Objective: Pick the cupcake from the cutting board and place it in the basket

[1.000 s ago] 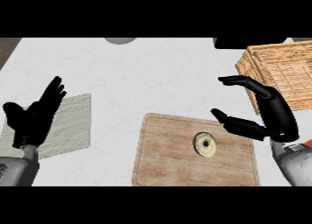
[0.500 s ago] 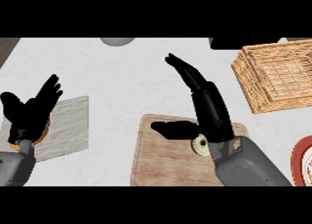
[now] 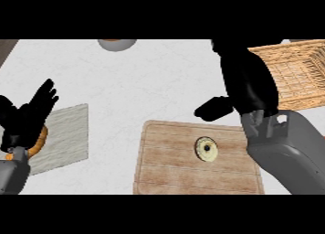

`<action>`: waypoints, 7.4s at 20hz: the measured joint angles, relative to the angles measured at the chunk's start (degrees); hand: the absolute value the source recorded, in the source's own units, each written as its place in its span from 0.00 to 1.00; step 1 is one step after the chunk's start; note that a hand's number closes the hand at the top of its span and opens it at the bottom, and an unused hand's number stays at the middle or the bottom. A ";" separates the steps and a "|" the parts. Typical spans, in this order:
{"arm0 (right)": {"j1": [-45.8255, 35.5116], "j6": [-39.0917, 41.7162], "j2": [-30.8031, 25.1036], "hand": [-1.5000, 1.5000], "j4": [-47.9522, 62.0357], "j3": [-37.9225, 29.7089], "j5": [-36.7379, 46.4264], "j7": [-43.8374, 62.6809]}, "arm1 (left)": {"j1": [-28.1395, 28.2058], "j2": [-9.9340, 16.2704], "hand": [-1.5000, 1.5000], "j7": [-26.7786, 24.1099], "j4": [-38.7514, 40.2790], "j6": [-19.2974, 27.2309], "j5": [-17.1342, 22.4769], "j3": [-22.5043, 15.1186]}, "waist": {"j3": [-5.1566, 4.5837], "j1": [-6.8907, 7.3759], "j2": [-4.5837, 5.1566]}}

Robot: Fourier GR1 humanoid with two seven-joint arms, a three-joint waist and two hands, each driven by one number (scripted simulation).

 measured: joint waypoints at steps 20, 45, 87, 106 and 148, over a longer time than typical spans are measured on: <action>7.94 15.68 -13.10 0.00 -26.29 -15.78 -34.17 12.36 | 1.48 -0.63 0.50 -0.76 -1.23 -1.03 -0.44 1.45 | 0.37 -0.05 0.71; 34.82 -3.11 7.12 0.00 -12.60 -2.68 4.10 -12.45 | -0.64 -4.22 0.50 -0.23 -0.53 -3.83 -4.50 3.71 | 0.41 1.99 1.45; 40.57 4.05 15.12 1.00 2.65 -5.51 17.28 -28.43 | -1.08 -9.54 0.50 2.05 -2.05 -9.85 -11.13 10.87 | 0.41 2.00 1.41; 59.05 3.48 -2.32 1.00 -7.69 7.53 20.21 -56.53 | -1.16 -9.86 0.50 2.48 -1.26 -9.60 -12.03 12.56 | 0.29 0.02 0.67; 53.64 -6.15 -31.71 1.00 -37.83 -45.67 -41.93 -38.14 | -1.96 -11.25 0.50 1.55 -1.46 -10.92 -12.84 11.05 | 0.26 3.18 1.78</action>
